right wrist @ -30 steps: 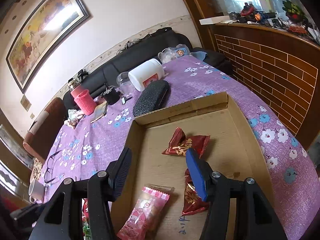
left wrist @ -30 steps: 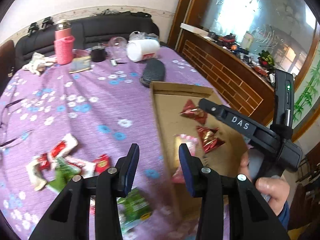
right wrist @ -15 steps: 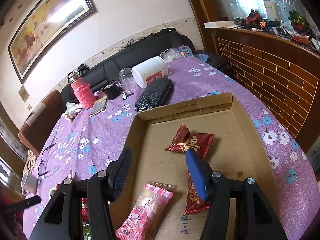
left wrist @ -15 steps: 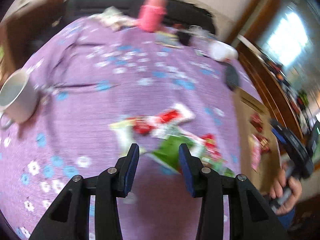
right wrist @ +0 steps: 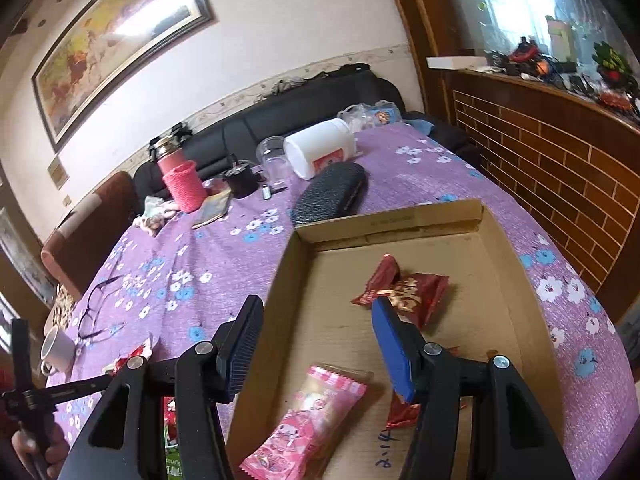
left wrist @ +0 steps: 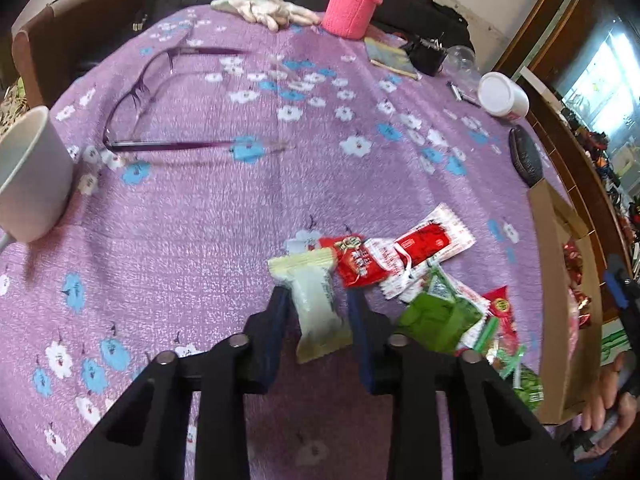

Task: Organize snacks
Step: 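Move both grippers back toward the snack pile, then grasp the white cake bar with the left gripper while the right grasps a green packet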

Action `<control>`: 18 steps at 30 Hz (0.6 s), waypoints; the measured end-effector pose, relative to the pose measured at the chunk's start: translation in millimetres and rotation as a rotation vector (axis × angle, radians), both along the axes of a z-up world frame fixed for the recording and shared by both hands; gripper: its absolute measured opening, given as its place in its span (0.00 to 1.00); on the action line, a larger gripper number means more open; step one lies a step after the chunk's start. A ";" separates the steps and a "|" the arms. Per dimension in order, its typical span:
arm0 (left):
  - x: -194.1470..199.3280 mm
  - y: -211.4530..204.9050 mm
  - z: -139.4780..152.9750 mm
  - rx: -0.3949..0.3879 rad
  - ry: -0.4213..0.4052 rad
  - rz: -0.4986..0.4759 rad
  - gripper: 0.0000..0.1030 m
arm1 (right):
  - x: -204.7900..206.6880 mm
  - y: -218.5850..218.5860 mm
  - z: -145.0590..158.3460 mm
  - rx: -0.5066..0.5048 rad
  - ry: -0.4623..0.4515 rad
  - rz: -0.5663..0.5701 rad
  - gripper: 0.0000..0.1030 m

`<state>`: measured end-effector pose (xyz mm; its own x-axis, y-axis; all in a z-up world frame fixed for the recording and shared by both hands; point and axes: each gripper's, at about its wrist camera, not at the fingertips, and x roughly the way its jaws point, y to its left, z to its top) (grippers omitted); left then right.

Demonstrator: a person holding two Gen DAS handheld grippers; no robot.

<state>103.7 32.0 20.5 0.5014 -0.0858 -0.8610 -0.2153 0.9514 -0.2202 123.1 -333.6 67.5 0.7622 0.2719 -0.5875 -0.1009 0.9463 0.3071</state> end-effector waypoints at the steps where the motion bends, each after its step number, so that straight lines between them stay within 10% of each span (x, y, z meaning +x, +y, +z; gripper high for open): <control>1: 0.8 -0.2 -0.7 0.025 -0.002 0.000 0.23 | -0.2 4.7 -0.5 0.006 0.003 0.025 0.58; 10: -1.0 4.0 -1.9 0.024 -0.015 -0.006 0.20 | -21.8 97.1 -15.9 0.030 0.204 0.507 0.59; 18: -0.1 1.5 -1.5 0.045 -0.017 -0.001 0.20 | -43.3 131.9 -38.6 -0.262 0.270 0.538 0.54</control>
